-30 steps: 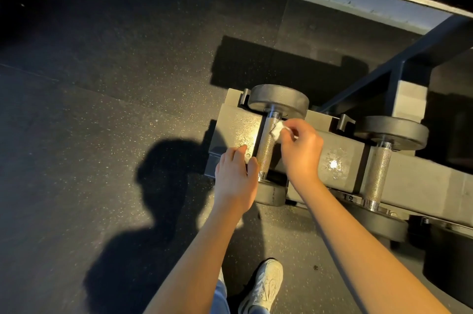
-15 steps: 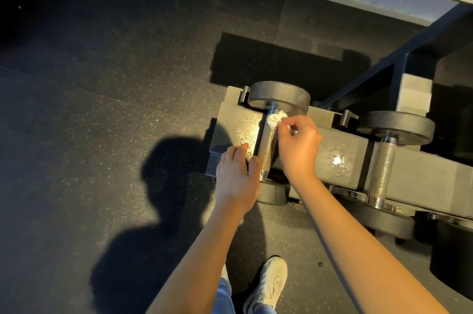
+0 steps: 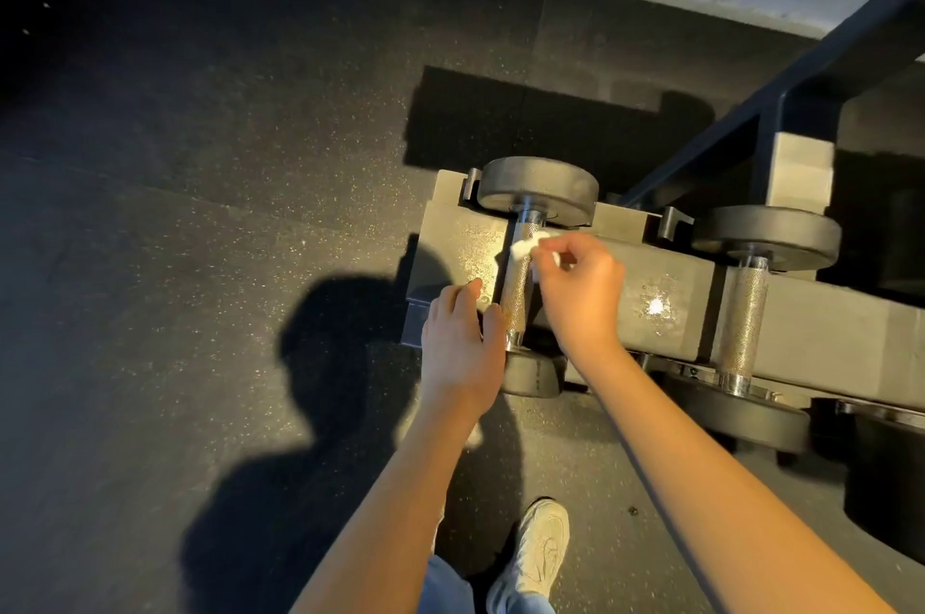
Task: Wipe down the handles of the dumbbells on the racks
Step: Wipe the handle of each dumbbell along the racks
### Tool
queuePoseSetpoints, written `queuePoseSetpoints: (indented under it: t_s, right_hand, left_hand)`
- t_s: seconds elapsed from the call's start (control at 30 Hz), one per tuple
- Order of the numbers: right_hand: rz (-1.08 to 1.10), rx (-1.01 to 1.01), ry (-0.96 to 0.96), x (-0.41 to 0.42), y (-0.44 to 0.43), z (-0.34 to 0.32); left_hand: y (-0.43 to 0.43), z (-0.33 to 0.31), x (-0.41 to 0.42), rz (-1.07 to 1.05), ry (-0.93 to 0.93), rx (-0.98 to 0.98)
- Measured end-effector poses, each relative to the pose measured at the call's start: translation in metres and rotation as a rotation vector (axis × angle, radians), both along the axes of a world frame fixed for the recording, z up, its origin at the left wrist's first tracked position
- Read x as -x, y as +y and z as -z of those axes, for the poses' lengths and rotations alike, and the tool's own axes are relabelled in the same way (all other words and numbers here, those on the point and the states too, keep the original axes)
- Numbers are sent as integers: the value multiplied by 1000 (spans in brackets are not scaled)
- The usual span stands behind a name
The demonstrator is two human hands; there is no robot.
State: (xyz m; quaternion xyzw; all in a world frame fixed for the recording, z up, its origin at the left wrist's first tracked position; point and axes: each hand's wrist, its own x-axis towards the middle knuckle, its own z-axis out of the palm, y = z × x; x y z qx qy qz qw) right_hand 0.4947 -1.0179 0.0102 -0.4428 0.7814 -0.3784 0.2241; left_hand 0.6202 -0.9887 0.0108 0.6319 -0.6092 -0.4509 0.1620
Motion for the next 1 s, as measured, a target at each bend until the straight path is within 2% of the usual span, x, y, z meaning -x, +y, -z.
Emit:
queuePoseSetpoints:
  t_s: [0.13, 0.2, 0.33, 0.4, 0.63, 0.87, 1.0]
  right_hand:
    - [-163, -185, -40, -2, 39, -5]
    - [-169, -223, -60, 1, 37, -8]
    - [61, -63, -81, -4, 2, -13]
    - [128, -30, -58, -9, -4, -9]
    - [-89, -204, -8, -16, 40, -12]
    - [135, 10, 53, -14, -10, -13]
    - [-77, -26, 129, -20, 24, -9]
  left_hand:
    - [-1, -1, 1, -14, 37, 11]
    - [-2, -1, 0, -28, 87, -21]
    - [-4, -3, -3, -47, 166, -111]
    - [-6, 0, -5, -9, 133, -112]
    - [-8, 1, -11, 165, -21, -54]
    - [-8, 0, -16, 179, -22, -73]
    - [-7, 2, -18, 186, -29, -68]
